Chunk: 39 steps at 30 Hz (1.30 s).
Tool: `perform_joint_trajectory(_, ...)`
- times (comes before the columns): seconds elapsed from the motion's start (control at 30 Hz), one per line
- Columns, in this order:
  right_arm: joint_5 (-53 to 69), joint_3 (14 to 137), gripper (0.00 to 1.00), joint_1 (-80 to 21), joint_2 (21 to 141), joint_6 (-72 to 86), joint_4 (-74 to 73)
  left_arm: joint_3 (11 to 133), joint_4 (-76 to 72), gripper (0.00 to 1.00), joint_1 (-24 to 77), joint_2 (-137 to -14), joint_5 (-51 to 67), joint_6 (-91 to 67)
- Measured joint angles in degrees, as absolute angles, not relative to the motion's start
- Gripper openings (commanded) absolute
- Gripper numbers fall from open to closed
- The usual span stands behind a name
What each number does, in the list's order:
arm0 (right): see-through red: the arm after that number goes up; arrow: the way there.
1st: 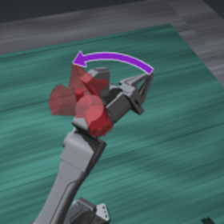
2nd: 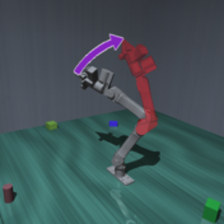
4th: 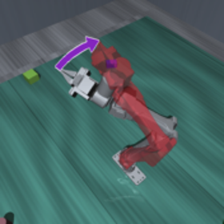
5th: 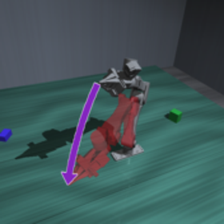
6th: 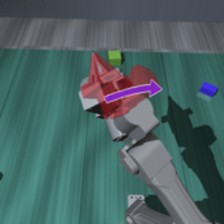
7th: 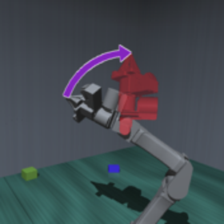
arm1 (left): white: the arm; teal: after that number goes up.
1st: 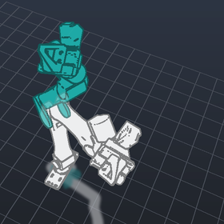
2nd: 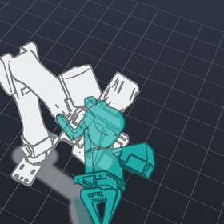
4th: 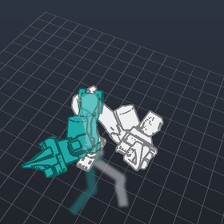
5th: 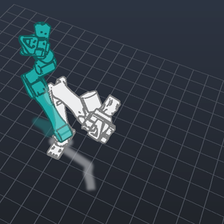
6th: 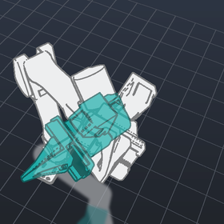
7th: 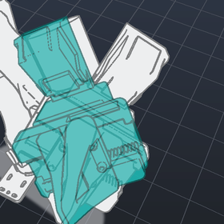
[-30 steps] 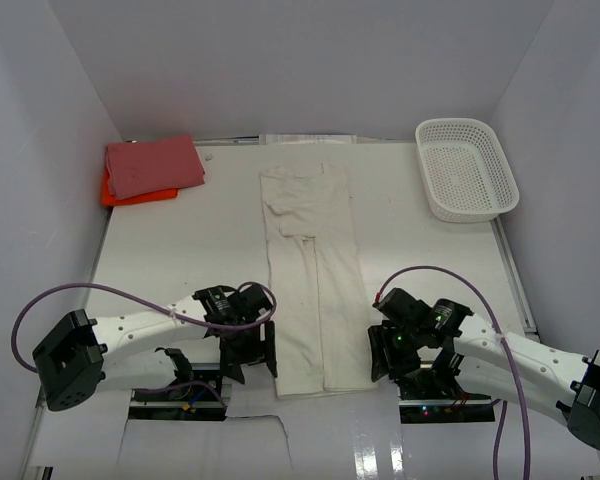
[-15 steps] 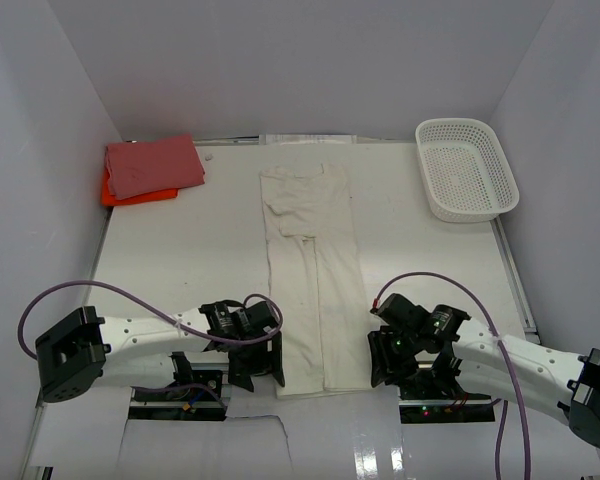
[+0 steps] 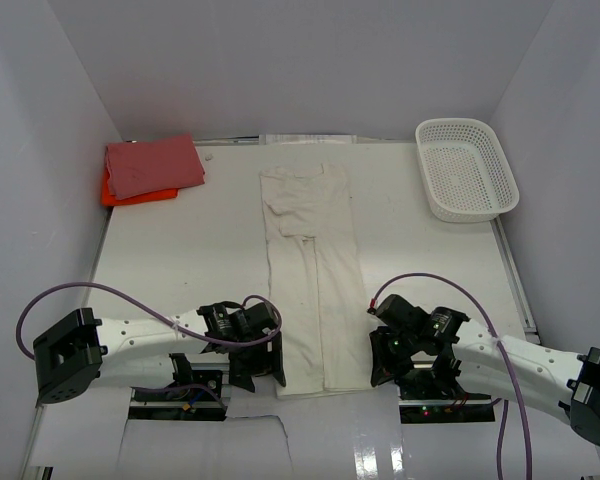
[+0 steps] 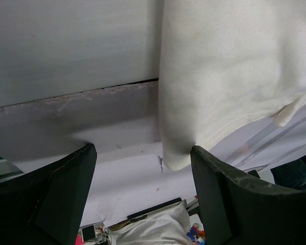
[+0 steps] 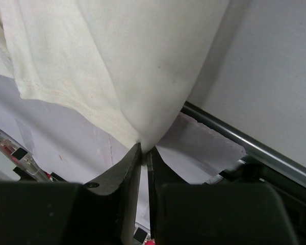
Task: Fold and stack the t-shirts
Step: Grab the bottom of the folded rectangular tshirt with both arms
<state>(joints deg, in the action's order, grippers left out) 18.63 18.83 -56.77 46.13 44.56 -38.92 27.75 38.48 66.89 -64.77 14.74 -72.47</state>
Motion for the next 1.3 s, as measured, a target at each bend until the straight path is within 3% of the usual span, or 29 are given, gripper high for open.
perform_joint_trajectory(0.77, 19.5, 18.1, 0.13, -57.4, 45.8, 45.5, -37.5, 27.6, 33.5, 0.73, 72.4, -64.8, 12.4, -75.0)
perform_joint_trajectory(0.93, 19.4, 17.9, 0.13, -57.5, 45.8, 46.1, -37.4, 27.6, 32.5, 0.6, 73.7, -65.1, 11.6, -75.5)
perform_joint_trajectory(1.0, 19.5, 17.9, 0.13, -57.5, 45.7, 46.2, -37.4, 27.8, 32.4, 0.45, 74.0, -65.4, 11.3, -75.7)
perform_joint_trajectory(1.3, 19.4, 17.8, 0.13, -57.9, 45.2, 46.4, -37.3, 27.8, 31.8, 0.27, 74.5, -65.4, 10.6, -76.0)
